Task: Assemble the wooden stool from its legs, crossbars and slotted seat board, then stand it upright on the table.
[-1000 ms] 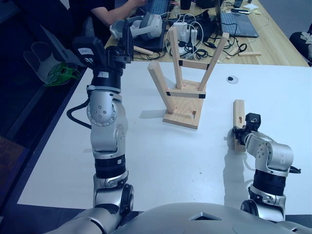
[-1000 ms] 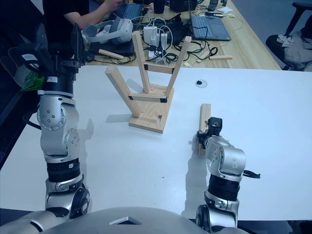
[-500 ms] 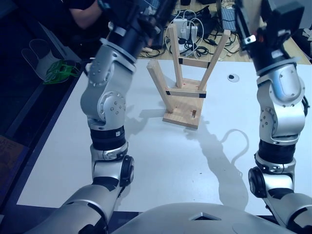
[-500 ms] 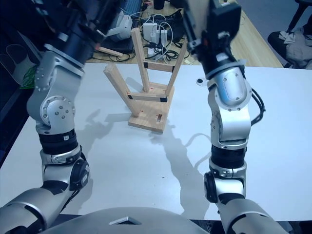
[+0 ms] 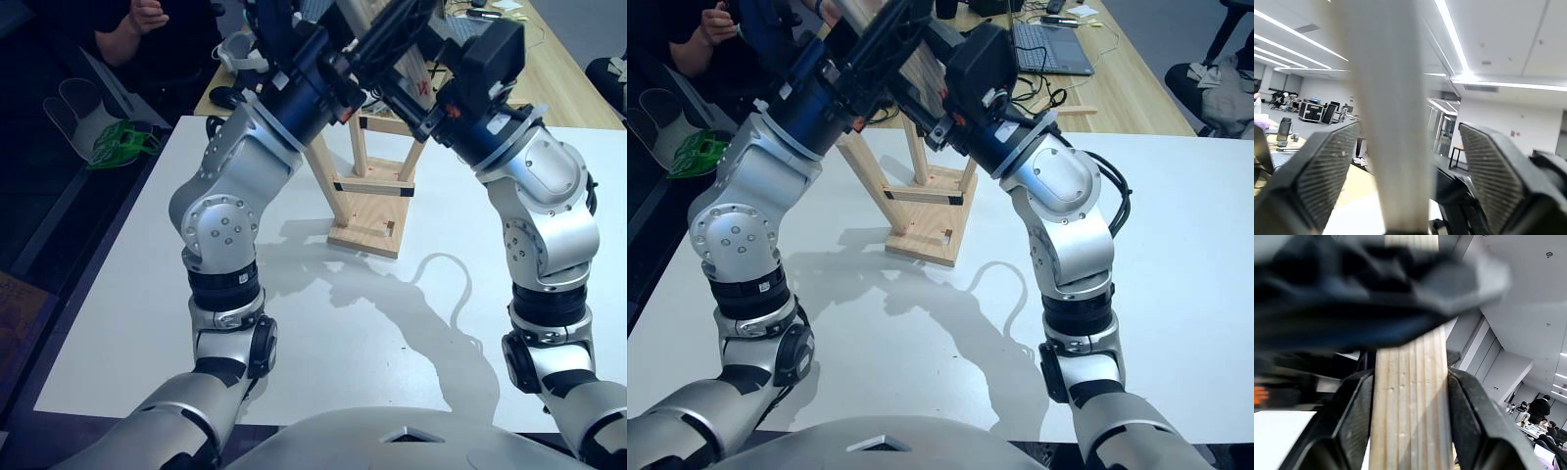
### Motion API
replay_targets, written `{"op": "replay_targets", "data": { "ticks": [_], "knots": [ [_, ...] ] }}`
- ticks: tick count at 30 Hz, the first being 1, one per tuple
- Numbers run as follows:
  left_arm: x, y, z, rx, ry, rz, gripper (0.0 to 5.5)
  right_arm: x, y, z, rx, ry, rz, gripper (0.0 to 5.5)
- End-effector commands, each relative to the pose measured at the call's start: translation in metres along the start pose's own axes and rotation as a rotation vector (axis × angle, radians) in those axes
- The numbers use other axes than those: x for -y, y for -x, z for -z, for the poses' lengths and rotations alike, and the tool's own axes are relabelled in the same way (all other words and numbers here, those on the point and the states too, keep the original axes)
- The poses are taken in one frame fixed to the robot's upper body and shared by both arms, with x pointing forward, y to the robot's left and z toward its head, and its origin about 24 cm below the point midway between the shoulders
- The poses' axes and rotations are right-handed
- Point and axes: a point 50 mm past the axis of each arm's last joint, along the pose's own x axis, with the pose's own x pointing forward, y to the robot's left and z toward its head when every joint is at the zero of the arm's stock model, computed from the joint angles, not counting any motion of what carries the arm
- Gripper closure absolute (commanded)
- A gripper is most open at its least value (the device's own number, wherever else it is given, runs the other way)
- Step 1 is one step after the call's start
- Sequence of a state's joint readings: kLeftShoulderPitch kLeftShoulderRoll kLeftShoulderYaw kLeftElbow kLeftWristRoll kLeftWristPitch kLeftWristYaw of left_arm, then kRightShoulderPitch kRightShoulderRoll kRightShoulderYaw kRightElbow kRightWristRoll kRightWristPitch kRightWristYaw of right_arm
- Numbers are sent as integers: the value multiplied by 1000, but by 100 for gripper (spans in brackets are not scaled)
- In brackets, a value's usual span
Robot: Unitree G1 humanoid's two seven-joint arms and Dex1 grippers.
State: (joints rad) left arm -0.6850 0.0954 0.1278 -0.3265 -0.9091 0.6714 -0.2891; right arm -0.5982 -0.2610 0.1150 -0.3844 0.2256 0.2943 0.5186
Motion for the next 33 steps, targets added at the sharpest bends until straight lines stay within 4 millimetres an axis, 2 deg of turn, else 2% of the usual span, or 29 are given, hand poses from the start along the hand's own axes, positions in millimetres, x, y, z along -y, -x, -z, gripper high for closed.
{"op": "replay_targets", "data": {
  "ticks": [1,5,12,16,17,24,28,30,33],
  "knots": [
    [4,-3,0,-12,45,15,245,0,0,-4,17,29,-5,347],
    [3,-2,6,-61,35,-3,308,1,0,-4,12,35,8,347],
    [-8,-1,5,-63,26,-71,438,1,1,-3,6,40,12,347],
    [-14,-2,3,-39,19,-121,444,2,1,-1,-10,51,22,347],
    [-15,-2,2,-35,17,-132,445,3,1,0,-18,59,33,311],
    [-18,-3,-4,-12,7,-169,449,17,5,9,-74,108,113,204],
    [-30,1,-21,-6,-83,-195,449,33,20,14,-140,111,127,129],
    [-37,2,-33,-18,-147,-192,449,40,29,15,-173,36,102,101],
    [-40,0,-43,-95,-245,-125,449,47,39,6,-182,-95,19,96]
  ]
}}
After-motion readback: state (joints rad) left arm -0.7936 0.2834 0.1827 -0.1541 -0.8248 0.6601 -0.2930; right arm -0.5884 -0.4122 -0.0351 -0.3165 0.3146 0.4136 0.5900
